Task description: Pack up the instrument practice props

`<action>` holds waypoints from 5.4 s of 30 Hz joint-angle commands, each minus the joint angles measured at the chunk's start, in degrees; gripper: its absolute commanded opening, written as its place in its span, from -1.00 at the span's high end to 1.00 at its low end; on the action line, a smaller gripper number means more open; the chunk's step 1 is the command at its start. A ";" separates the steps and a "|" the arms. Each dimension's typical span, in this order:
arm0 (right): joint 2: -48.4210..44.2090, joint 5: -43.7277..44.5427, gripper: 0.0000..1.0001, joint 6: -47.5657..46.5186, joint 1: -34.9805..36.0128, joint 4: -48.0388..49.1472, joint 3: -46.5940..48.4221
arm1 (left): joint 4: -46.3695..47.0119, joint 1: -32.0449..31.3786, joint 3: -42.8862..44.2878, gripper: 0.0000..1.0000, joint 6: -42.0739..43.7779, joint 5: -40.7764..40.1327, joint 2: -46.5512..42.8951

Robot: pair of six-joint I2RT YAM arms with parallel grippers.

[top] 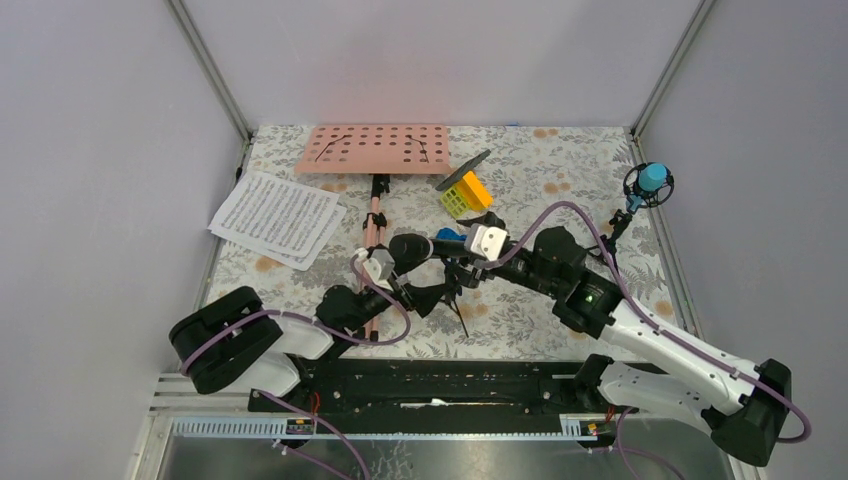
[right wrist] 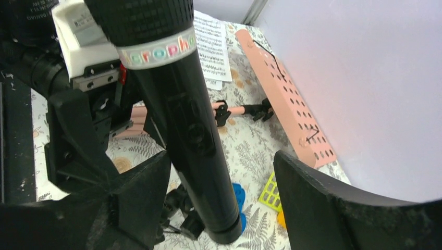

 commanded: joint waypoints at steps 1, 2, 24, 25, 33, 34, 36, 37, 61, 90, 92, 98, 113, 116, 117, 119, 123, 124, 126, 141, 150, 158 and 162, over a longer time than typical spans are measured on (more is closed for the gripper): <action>2.98 -1.54 -0.49 -4.14 1.50 0.11 5.19 | 6.89 -0.12 2.38 -0.84 -1.38 1.43 1.17; 3.66 -1.48 -0.41 -4.71 1.81 -0.10 5.75 | 6.88 -0.11 2.55 -0.84 -1.38 1.16 1.38; 7.54 1.05 1.00 -10.07 5.26 -5.51 10.03 | 7.44 -0.13 7.28 -0.78 -1.85 -0.35 7.65; 7.61 1.00 1.00 -9.95 5.28 -5.85 10.19 | 7.29 -0.14 7.49 -0.70 -2.16 -0.35 7.98; 7.66 -0.21 1.00 -8.77 5.41 -7.08 11.62 | 7.69 -0.13 8.73 -0.34 -2.94 1.77 10.82; 7.56 -0.28 1.00 -8.58 5.38 -7.10 11.78 | 7.69 -0.12 9.05 -0.28 -3.10 1.96 11.19; 7.28 -0.39 1.00 -8.23 5.52 -7.12 12.03 | 7.66 -0.10 9.33 -0.09 -3.29 2.34 11.71; 7.17 -0.45 1.00 -7.97 5.49 -7.20 12.22 | 7.74 -0.07 9.35 0.01 -3.31 2.53 11.93; 6.97 12.15 1.00 6.54 9.66 -8.29 22.93 | 2.28 0.54 10.90 1.00 -1.73 3.26 12.50; -13.66 38.11 1.00 41.87 9.68 -30.13 9.00 | 3.47 9.67 45.59 1.00 -10.53 19.65 41.05; -15.11 39.12 1.00 42.66 9.68 -31.24 8.70 | 2.48 9.16 49.12 0.99 -11.34 19.78 43.78; -17.77 41.01 0.99 44.26 9.67 -35.16 8.55 | 3.36 8.78 51.27 0.08 -13.88 19.71 47.13; -18.91 36.54 1.00 44.87 9.68 -38.22 10.90 | -19.58 5.53 36.49 -0.98 -9.05 -3.57 19.08; -15.93 33.05 1.00 44.83 9.65 -40.00 12.41 | -40.03 4.20 37.95 -0.97 -10.22 -14.74 9.51; -14.47 32.23 1.00 44.88 9.67 -40.60 13.16 | -47.50 4.21 38.61 -0.98 -12.57 -17.13 5.68; -11.42 29.43 1.00 44.41 9.67 -41.77 14.73 | -62.80 4.38 39.99 -0.98 -15.81 -22.46 -0.25; -5.41 25.71 1.00 45.89 9.68 -41.69 15.74 | -83.12 4.34 38.72 -0.97 -16.82 -28.78 -12.88; -3.94 24.99 1.00 46.62 9.67 -40.37 15.26 | -87.63 4.34 38.33 -0.97 -17.12 -30.96 -16.43; -0.78 22.38 1.00 48.39 9.72 -36.26 13.48 | -95.76 4.47 38.25 -0.98 -16.63 -34.81 -22.84; 29.98 18.08 0.88 74.04 12.51 5.17 2.46 | -116.08 4.51 36.54 -0.97 -5.51 -48.53 -41.17; 48.35 21.51 0.72 80.45 12.48 9.22 12.14 | -117.20 4.47 36.34 -0.97 -7.98 -47.76 -38.31; 56.44 26.76 0.37 88.20 10.71 13.73 13.11 | -116.64 4.52 35.75 -0.98 -8.06 -46.92 -39.66; 59.79 25.55 0.17 86.55 10.04 10.65 15.93 | -116.60 4.51 35.72 -0.98 -7.94 -46.50 -39.08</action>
